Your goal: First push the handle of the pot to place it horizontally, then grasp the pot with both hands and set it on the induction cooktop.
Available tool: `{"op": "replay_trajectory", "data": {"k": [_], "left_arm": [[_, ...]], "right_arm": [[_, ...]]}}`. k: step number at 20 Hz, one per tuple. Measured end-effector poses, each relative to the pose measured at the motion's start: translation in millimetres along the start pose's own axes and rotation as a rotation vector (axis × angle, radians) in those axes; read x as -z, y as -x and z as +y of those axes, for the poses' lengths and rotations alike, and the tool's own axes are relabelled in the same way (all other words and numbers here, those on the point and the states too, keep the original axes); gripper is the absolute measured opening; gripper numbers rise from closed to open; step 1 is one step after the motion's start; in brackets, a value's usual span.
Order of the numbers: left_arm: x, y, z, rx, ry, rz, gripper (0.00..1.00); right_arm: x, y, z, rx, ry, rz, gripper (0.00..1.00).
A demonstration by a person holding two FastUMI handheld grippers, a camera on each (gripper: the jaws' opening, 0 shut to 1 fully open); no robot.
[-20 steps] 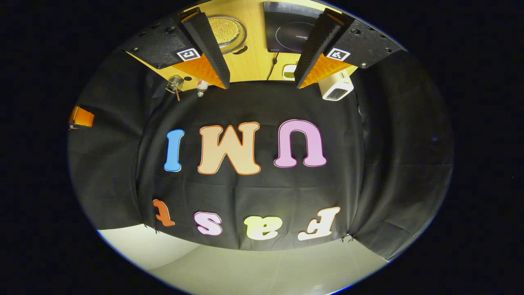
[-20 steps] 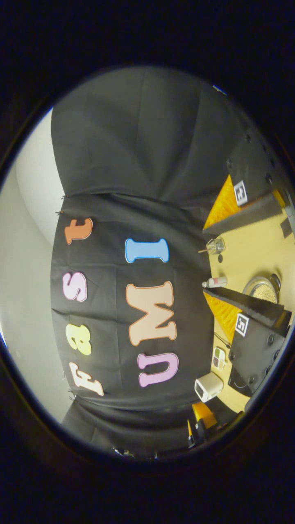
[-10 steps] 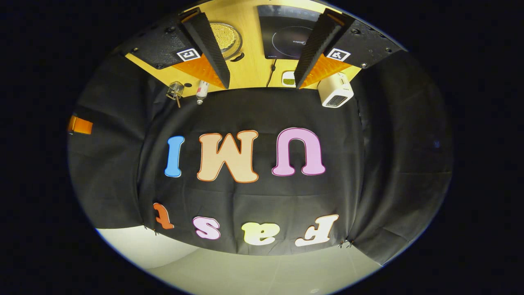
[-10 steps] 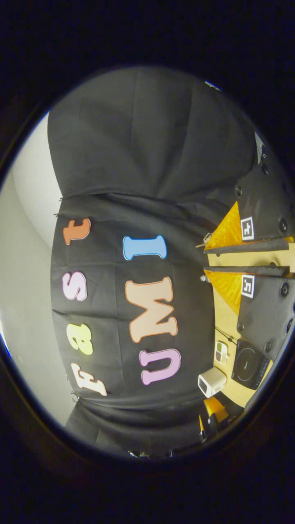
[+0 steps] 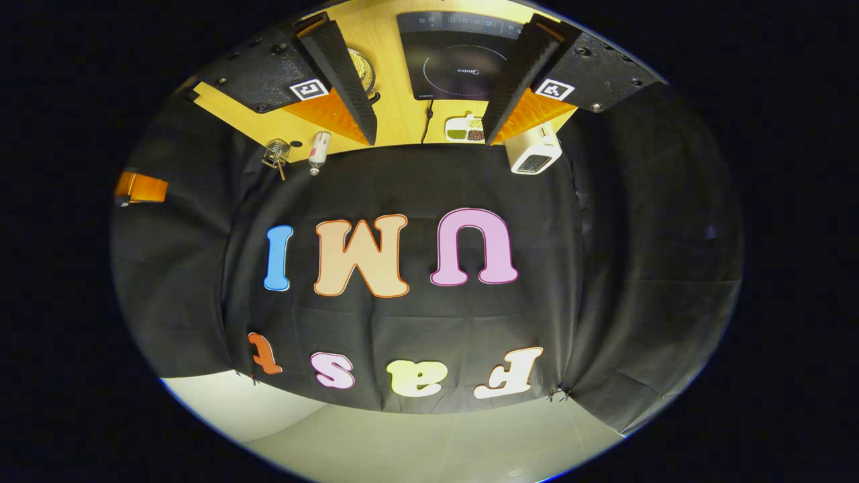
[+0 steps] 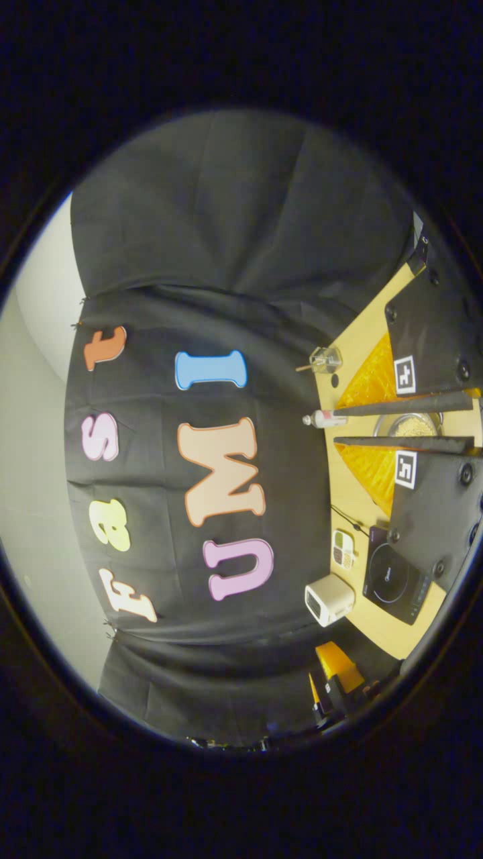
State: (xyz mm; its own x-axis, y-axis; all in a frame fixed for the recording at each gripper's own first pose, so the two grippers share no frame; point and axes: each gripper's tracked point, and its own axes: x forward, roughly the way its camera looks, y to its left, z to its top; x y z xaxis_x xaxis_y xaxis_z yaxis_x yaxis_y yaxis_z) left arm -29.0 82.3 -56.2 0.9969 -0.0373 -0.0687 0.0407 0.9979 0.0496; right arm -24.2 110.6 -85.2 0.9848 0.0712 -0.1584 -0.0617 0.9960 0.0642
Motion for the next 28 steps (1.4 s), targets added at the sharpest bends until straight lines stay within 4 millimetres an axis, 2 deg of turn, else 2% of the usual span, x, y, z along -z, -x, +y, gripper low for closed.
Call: {"op": "replay_trajectory", "data": {"k": [2, 3, 4, 6, 7, 8, 9, 10, 11, 12, 13, 14, 15, 16, 17, 20, 24, 28], "left_arm": [[5, 4, 0, 0.002, 0.005, 0.009, 0.93], [6, 5, 0, 0.005, 0.006, 0.013, 0.96], [8, 5, 0, 0.007, 0.005, 0.019, 0.93], [13, 6, 1, 0.008, 0.001, 0.028, 0.96], [15, 7, 1, 0.01, 0.001, 0.031, 0.96], [16, 7, 0, 0.013, 0.002, 0.034, 0.96], [19, 7, -1, 0.016, 0.002, 0.04, 0.93], [20, 7, -1, 0.02, 0.003, 0.043, 0.99], [22, 6, -1, 0.021, 0.003, 0.045, 0.96], [23, 5, -1, 0.021, 0.001, 0.047, 0.96], [25, 2, -1, 0.02, -0.003, 0.051, 0.99], [28, 0, -1, 0.018, -0.01, 0.057, 0.96], [32, -2, -1, 0.015, -0.017, 0.068, 0.96], [37, -6, -2, 0.012, -0.021, 0.08, 0.93], [41, -10, -3, 0.011, -0.023, 0.092, 0.99], [56, -20, -11, 0.008, -0.008, 0.144, 0.94], [61, -33, -22, 0.019, -0.009, 0.167, 0.96], [66, -49, -26, -0.016, -0.023, 0.187, 0.96]], "right_arm": [[21, -3, 8, -0.018, -0.011, 0.055, 0.16], [31, -5, 13, -0.027, -0.022, 0.089, 0.16], [45, -7, 17, -0.034, -0.033, 0.125, 0.24], [68, -8, 23, -0.047, -0.049, 0.198, 0.09], [79, -9, 26, -0.052, -0.06, 0.232, 0.1], [92, -9, 28, -0.052, -0.07, 0.267, 0.17], [103, -10, 28, -0.051, -0.082, 0.299, 0.14], [113, -9, 28, -0.053, -0.098, 0.329, 0.12], [122, -9, 28, -0.056, -0.116, 0.359, 0.01], [132, -9, 28, -0.056, -0.131, 0.392, 0.12], [142, -10, 27, -0.054, -0.147, 0.425, 0.0], [153, -11, 25, -0.051, -0.166, 0.462, 0.01], [164, -12, 24, -0.051, -0.193, 0.502, 0.12], [175, -12, 24, -0.052, -0.224, 0.546, 0.12], [188, -11, 24, -0.057, -0.258, 0.595, 0.12], [222, -7, 29, -0.083, -0.382, 0.746, 0.12], [264, -11, 23, -0.064, -0.425, 0.896, 0.13], [292, -21, 22, -0.069, -0.482, 1.007, 0.12]]}}
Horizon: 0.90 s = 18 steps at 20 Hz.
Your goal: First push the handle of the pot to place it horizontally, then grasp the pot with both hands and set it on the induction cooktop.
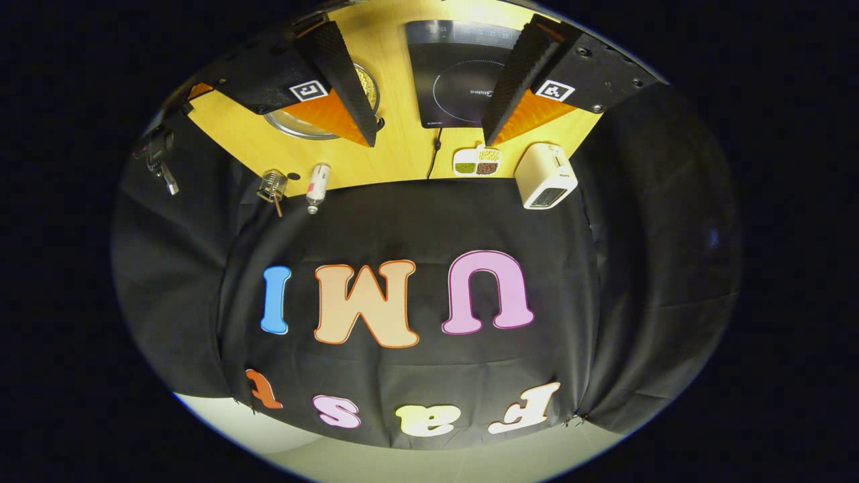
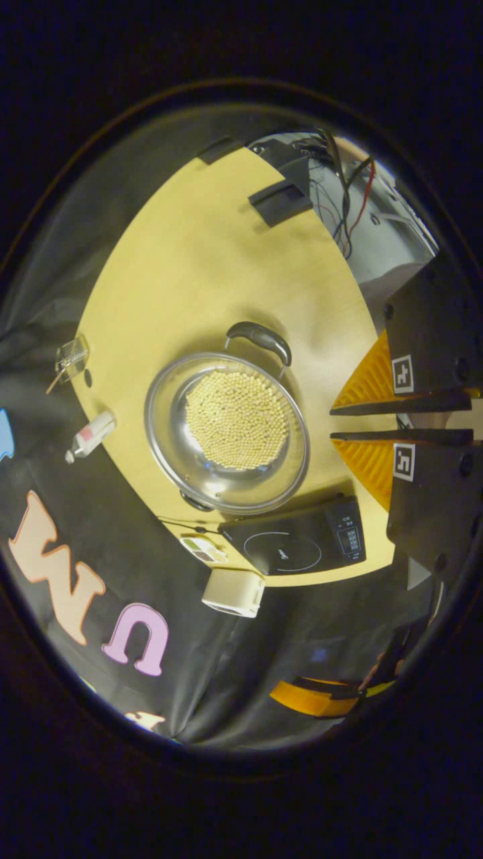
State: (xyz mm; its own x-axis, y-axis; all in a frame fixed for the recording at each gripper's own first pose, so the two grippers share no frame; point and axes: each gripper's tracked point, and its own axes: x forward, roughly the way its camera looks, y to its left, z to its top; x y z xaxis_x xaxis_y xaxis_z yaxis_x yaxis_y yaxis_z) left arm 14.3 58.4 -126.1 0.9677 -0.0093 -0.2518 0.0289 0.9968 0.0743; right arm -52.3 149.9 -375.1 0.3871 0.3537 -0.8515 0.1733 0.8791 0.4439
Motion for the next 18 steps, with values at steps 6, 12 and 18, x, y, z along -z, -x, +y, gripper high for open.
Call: {"op": "replay_trajectory", "data": {"k": [6, 12, 18], "left_arm": [[7, -23, -7, -0.069, 0.013, 0.049, 0.96], [5, -39, -18, -0.124, -0.007, 0.076, 0.95], [6, -55, -33, -0.147, 0.0, 0.105, 0.96]], "right_arm": [[5, -39, -16, 0.016, -0.113, 0.156, 0.13], [-1, -68, -37, 0.066, -0.162, 0.225, 0.13], [-13, -81, -58, 0.119, -0.146, 0.24, 0.13]]}}
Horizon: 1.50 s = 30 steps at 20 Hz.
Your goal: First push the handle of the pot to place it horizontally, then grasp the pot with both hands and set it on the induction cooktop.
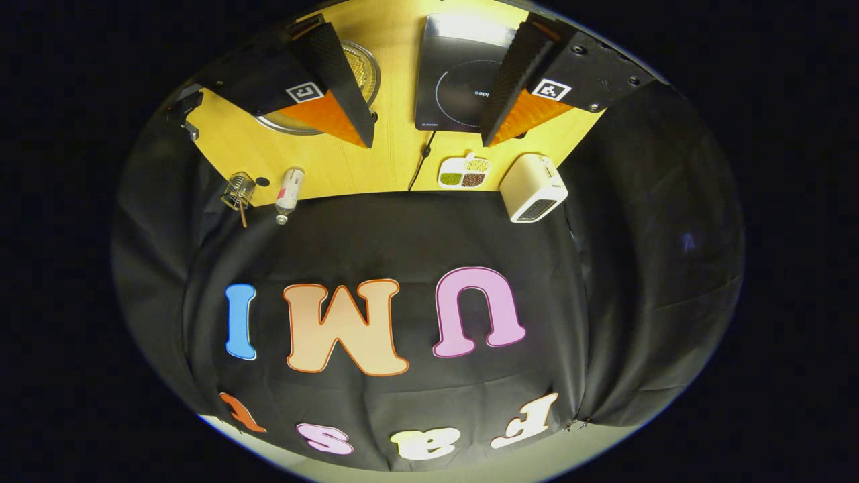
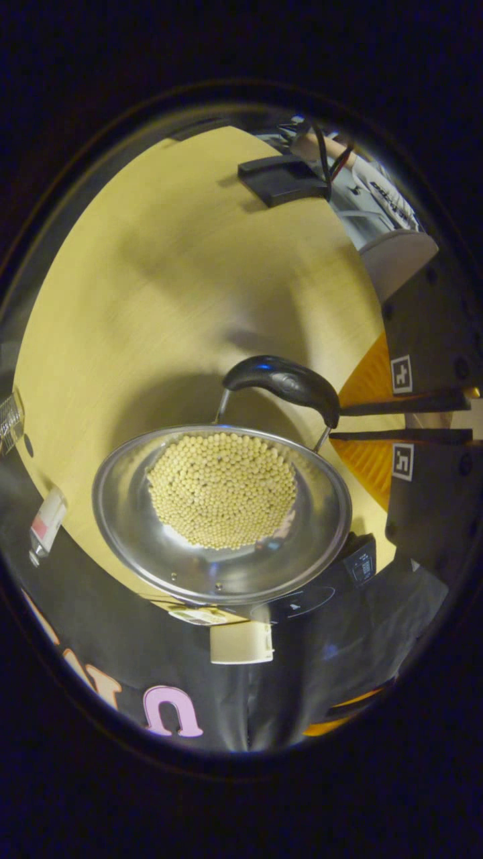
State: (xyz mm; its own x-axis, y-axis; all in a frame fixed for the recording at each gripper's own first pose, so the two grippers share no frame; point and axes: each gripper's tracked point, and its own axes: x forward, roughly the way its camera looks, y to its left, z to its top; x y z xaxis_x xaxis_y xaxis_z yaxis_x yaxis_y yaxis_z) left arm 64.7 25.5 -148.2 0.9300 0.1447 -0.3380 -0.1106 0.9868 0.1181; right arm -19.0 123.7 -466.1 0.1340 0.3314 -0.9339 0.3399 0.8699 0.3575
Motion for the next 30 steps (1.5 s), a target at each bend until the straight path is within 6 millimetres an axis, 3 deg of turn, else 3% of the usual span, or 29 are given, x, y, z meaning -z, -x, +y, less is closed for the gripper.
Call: {"op": "replay_trajectory", "data": {"k": [9, 14, 20, 28, 29, 30], "left_arm": [[11, -16, -9, -0.034, 0.014, 0.052, 0.97], [32, -18, -7, -0.05, 0.058, 0.116, 0.97], [76, -21, -6, -0.069, 0.117, 0.244, 0.97], [139, -24, -34, -0.038, 0.224, 0.45, 0.96], [144, -26, -35, -0.038, 0.226, 0.465, 0.96], [151, -29, -35, -0.041, 0.227, 0.483, 0.96]], "right_arm": [[-51, 10, -20, 0.01, -0.084, -0.057, 0.13], [-79, 12, -25, 0.025, -0.073, -0.089, 0.13], [-101, 14, -26, 0.01, -0.095, -0.107, 0.13], [-129, 15, -20, -0.01, -0.123, -0.137, 0.13], [-134, 15, -20, -0.011, -0.126, -0.143, 0.0], [-137, 16, -20, -0.012, -0.131, -0.148, 0.0]]}}
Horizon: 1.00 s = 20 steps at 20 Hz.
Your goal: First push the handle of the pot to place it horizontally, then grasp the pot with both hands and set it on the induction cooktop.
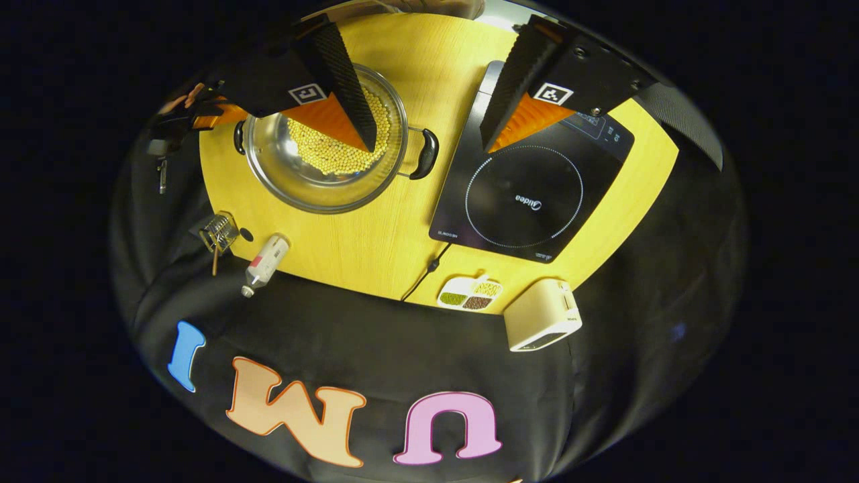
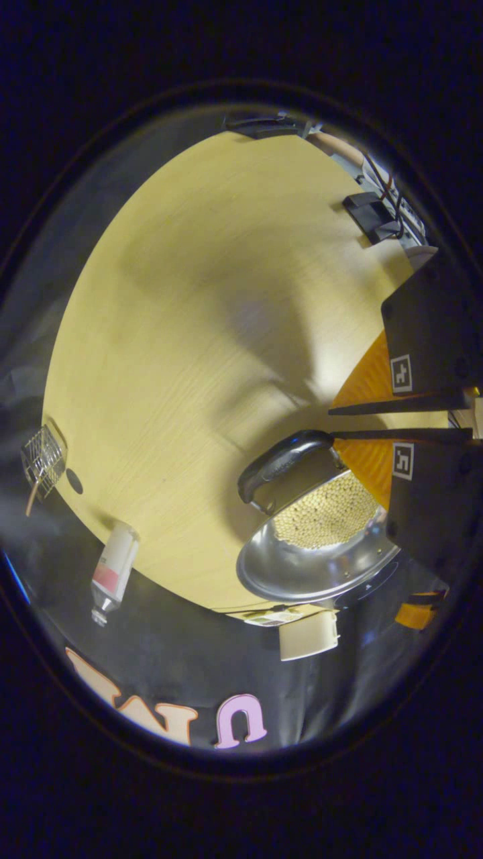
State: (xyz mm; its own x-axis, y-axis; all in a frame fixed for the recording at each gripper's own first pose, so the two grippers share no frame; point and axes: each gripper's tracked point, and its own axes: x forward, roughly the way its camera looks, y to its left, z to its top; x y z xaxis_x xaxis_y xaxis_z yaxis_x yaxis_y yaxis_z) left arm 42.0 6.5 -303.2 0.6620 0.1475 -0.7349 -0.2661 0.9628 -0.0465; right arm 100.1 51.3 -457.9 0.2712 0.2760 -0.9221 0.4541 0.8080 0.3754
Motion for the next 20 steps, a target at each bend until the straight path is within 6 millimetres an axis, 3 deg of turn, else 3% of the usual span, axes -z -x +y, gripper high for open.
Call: {"op": "replay_trajectory", "data": {"k": [1, 2, 3, 4, 6, 7, 11, 12, 13, 16, 20], "left_arm": [[5, -5, 1, -0.001, 0.003, 0.02, 0.96], [10, -9, 1, -0.001, 0.01, 0.038, 0.96], [14, -15, 0, 0.003, 0.023, 0.059, 0.96], [18, -20, -2, 0.01, 0.038, 0.075, 0.96], [20, -30, -6, 0.022, 0.065, 0.098, 0.97], [21, -34, -8, 0.028, 0.076, 0.109, 0.96], [28, -47, -11, 0.044, 0.102, 0.156, 0.96], [30, -49, -11, 0.045, 0.104, 0.163, 0.96], [30, -52, -10, 0.047, 0.105, 0.171, 0.96], [35, -59, -11, 0.056, 0.115, 0.197, 0.96], [36, -66, -9, 0.055, 0.122, 0.212, 0.96]], "right_arm": [[-3, 0, 1, -0.001, -0.001, -0.003, 0.0], [-4, 0, 2, -0.001, 0.0, -0.006, 0.13], [-6, 0, 3, -0.001, 0.001, -0.007, 0.13], [-8, -1, 5, -0.002, -0.002, -0.008, 0.0], [-8, 0, 5, -0.005, -0.006, -0.009, 0.0], [-8, 1, 5, -0.008, -0.006, -0.007, 0.13], [-11, 4, 7, -0.025, -0.016, -0.012, 0.13], [-12, 4, 4, -0.018, -0.019, -0.016, 0.0], [-11, 4, 1, -0.013, -0.019, -0.018, 0.0], [-13, 7, -7, -0.006, -0.005, -0.021, 0.42], [-20, 16, -20, 0.004, -0.005, -0.05, 0.72]]}}
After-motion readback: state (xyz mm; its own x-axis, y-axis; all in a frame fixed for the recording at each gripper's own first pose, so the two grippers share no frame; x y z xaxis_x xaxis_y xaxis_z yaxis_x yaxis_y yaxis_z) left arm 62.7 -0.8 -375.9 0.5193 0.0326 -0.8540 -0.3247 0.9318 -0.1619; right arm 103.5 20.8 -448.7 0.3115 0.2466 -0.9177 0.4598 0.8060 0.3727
